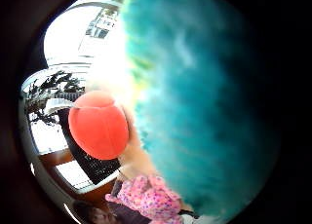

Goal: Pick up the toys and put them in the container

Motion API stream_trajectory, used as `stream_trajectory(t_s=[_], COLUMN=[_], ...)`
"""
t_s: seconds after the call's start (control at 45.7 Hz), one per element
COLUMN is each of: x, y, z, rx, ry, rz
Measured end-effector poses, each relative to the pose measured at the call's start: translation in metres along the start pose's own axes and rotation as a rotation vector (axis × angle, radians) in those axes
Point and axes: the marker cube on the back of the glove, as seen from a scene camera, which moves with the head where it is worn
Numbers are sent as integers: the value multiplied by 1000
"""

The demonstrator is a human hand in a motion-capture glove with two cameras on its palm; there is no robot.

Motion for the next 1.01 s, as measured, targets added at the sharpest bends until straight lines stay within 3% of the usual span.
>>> stream_trajectory(t_s=[0.241,0.548,0.679,1.007], x=[-18,-101,-153,-311], y=[5,37,50,58], z=[-34,-190,-231,-245], rx=[10,167,229,259], ry=[-19,-46,-45,29], rz=[9,-96,-177,-423])
